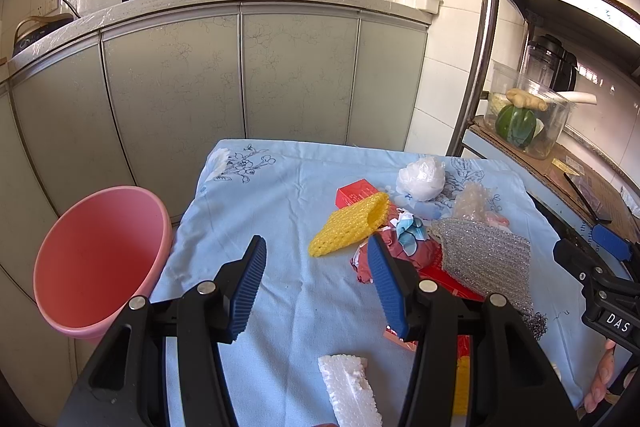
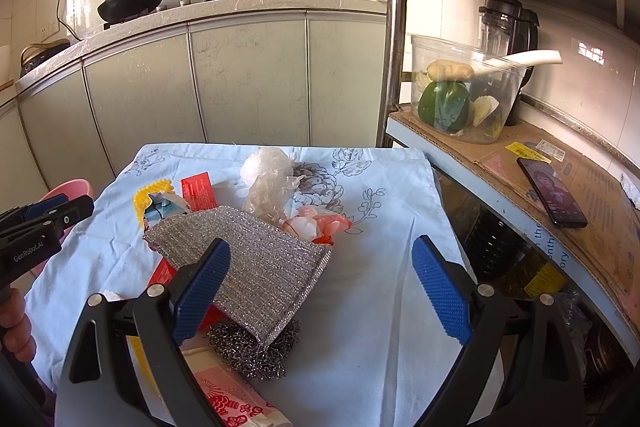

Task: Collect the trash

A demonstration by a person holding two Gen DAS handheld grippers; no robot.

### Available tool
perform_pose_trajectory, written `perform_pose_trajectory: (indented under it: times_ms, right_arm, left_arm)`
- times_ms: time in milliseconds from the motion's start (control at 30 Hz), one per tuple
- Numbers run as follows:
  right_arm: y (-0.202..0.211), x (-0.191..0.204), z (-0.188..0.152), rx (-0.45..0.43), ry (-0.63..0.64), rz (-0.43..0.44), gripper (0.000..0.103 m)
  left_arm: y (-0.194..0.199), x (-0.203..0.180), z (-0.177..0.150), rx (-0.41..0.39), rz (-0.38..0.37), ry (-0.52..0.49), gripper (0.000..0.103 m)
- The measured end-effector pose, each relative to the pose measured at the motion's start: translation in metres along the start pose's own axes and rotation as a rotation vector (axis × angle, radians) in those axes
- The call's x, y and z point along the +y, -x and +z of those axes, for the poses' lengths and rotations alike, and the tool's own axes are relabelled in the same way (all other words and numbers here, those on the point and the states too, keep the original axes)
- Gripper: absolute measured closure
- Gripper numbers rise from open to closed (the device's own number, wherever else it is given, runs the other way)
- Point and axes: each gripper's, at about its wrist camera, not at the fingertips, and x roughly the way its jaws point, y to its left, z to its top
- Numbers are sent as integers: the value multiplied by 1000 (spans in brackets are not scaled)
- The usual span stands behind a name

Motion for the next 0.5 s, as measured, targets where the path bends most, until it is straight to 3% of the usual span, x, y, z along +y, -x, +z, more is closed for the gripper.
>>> perform_pose_trajectory:
  times_ms: [500]
  right_arm:
    - [2,-2,1,-1,-11,8,10]
  left_arm:
    - [-2,2,-3,2,-35,-9,50]
